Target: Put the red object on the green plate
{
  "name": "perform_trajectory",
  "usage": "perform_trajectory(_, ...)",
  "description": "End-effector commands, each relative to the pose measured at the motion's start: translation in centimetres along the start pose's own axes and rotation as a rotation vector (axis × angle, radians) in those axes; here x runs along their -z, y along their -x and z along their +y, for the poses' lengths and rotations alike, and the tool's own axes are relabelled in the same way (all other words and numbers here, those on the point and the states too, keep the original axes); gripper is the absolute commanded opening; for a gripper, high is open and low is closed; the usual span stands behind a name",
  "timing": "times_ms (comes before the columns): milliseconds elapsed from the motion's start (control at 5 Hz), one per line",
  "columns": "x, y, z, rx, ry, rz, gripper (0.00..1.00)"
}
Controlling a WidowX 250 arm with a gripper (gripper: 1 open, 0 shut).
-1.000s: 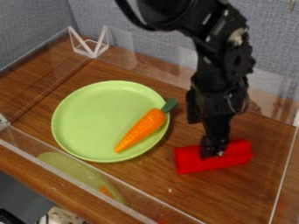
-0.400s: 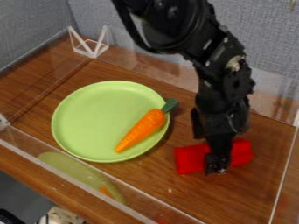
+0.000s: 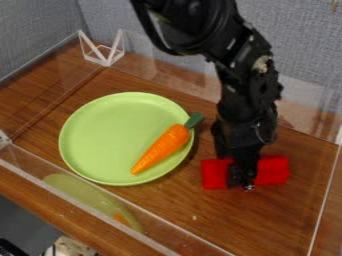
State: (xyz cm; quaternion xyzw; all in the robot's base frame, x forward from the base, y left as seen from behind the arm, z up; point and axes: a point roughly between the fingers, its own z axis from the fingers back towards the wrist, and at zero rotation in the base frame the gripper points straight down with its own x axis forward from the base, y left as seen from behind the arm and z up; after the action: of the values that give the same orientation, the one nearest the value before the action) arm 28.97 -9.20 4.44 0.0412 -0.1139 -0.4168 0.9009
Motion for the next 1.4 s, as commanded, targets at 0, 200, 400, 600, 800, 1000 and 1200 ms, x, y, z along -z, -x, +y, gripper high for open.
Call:
perform_trajectory(0,-2.1,-0.6,1.4,0.024,-0.011,-0.025,0.0)
perform_trajectory(200,-5.3,-0.4,2.4,0.067,-0.013,0.007,0.0)
perform_trajectory(400,-8.3,2.0,4.6,0.031,-0.027,0.052,0.0)
perform_trajectory(600,-9.5,5.5,6.4,-0.046,-0.039,0.083,0.0)
perform_trajectory(800,-9.6,9.1,6.9,-0.157,-0.047,0.108,0.0)
perform_trajectory(1000,-9.6,11.0,6.6,-0.249,-0.063,0.121,0.0)
perform_trajectory(1200,-9.3,10.1,5.8,-0.299,-0.077,0.117,0.0)
